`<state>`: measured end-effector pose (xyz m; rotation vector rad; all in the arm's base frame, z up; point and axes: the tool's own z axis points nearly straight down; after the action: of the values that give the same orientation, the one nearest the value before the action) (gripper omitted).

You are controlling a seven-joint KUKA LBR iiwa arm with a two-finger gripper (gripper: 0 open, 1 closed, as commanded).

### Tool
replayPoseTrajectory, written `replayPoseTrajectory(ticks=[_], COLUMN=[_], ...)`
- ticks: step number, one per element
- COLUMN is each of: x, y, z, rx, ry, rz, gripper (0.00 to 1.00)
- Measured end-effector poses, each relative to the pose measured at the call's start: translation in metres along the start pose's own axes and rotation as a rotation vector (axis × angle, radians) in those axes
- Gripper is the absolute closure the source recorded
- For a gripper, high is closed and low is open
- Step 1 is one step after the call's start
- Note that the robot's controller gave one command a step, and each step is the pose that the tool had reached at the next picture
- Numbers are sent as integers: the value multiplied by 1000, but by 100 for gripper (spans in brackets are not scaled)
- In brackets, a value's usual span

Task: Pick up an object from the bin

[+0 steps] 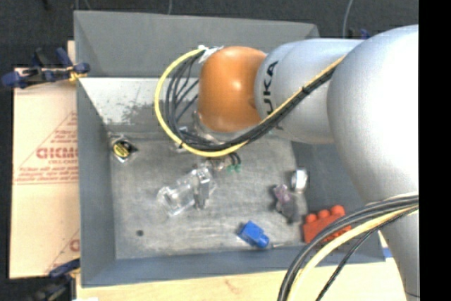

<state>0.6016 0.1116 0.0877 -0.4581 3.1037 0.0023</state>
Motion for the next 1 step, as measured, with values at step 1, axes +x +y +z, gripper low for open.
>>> replayPoseTrajectory(ticks=[1], x=[34], y=[7], z=[12], rx=[2], ry=[-20], rz=[-51], gripper=[0])
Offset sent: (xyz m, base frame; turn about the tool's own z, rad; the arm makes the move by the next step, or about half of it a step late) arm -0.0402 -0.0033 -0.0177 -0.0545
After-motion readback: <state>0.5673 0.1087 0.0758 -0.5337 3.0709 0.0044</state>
